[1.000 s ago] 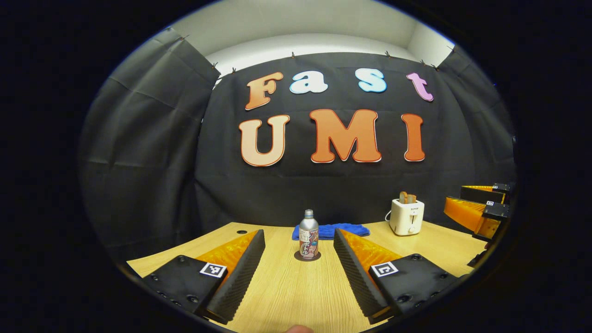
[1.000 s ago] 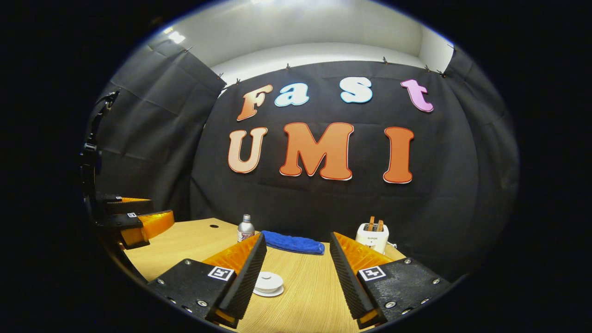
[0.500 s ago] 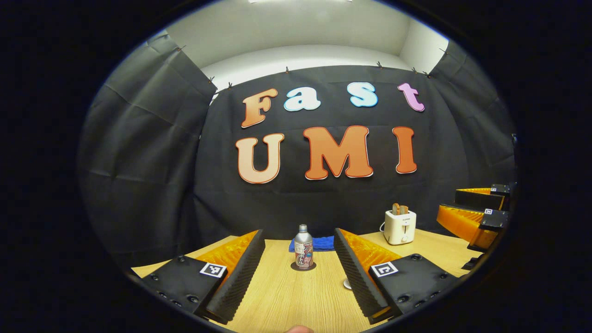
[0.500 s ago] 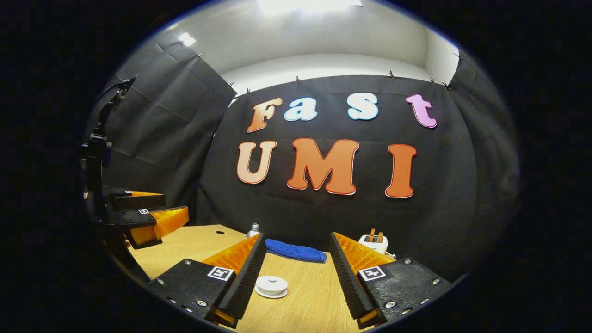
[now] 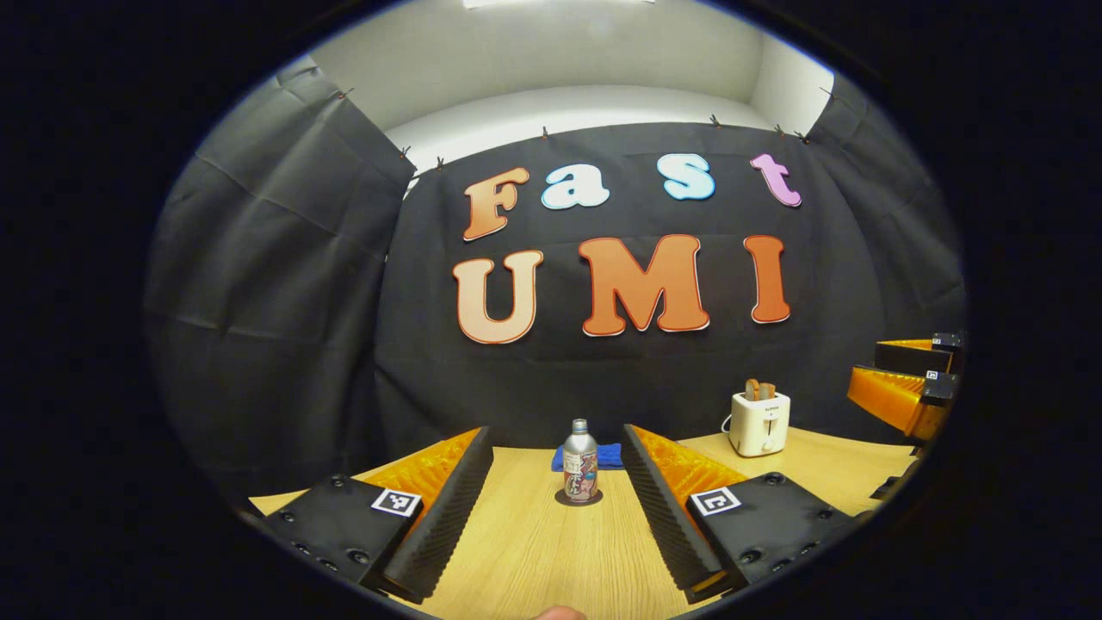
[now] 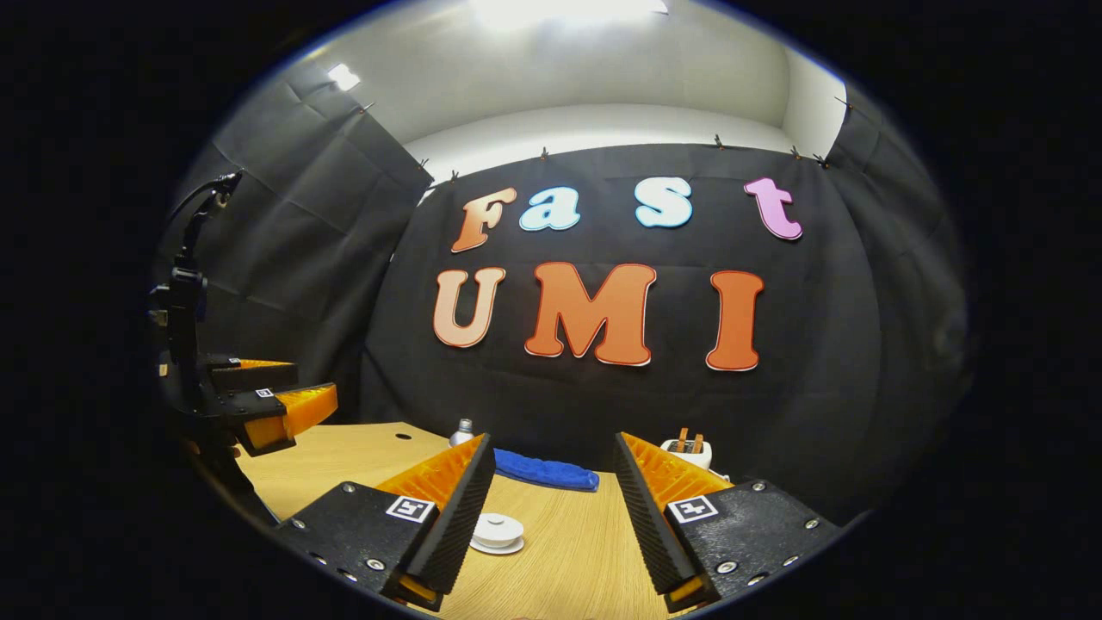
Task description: Open the teacup lid with one hand, grasp the water bottle and pour water into the teacup with the other hand; after pouring, place the water bottle on the coaster and then close the teacup lid.
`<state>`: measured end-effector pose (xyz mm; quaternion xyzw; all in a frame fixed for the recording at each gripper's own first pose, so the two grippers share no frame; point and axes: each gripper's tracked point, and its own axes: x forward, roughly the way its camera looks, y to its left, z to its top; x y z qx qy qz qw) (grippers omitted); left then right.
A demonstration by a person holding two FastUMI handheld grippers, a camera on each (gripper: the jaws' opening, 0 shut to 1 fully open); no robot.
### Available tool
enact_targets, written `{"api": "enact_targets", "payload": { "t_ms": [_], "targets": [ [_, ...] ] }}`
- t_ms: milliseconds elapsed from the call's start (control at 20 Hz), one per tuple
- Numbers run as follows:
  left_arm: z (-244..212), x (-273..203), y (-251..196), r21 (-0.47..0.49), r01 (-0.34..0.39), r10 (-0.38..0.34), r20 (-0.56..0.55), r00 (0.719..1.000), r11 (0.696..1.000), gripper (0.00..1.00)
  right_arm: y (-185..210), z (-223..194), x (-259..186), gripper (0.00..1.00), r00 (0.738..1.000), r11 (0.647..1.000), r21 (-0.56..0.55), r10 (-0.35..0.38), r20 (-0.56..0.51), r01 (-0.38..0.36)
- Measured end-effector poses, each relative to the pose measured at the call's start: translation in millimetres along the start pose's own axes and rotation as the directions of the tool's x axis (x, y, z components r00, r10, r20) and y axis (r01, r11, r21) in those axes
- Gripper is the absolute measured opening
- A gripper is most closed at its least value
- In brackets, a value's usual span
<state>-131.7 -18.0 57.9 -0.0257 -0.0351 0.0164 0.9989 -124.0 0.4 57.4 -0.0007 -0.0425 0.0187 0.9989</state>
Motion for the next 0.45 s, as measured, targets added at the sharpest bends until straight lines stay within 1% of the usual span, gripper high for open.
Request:
{"api": "enact_targets", "payload": {
  "t_ms": [100, 150, 200, 300, 450],
  "targets": [
    [-0.9, 0.1, -3.7, -0.031, 0.008, -0.008, 0.006, 1.0, 0.999, 0.98, 1.3, -3.6, -0.5, 0.83, 1.0, 1.0, -0.003, 0.004, -0.01, -0.004],
    [-1.7, -1.1, -2.5, -0.03, 0.004, -0.004, 0.004, 1.0, 1.0, 1.0, -1.3, -3.7, -0.7, 0.83, 1.0, 1.0, -0.008, -0.001, -0.01, 0.001],
    [-2.9, -0.5, 0.4, -0.023, -0.002, 0.002, 0.002, 1.0, 1.0, 0.98, -0.8, -3.9, -1.1, 0.83, 1.0, 1.0, -0.013, -0.002, -0.011, 0.002],
    [-2.0, -1.4, 0.9, -0.02, -0.005, 0.005, 0.003, 1.0, 1.0, 1.0, 2.7, -3.1, -2.1, 0.83, 1.0, 1.0, -0.009, 0.007, -0.012, -0.007],
    [-7.9, -1.4, -0.2, -0.018, -0.001, 0.001, -0.015, 1.0, 1.0, 0.98, 6.3, -4.1, -0.4, 0.83, 1.0, 1.0, -0.001, 0.015, -0.016, -0.015]
  ]
}}
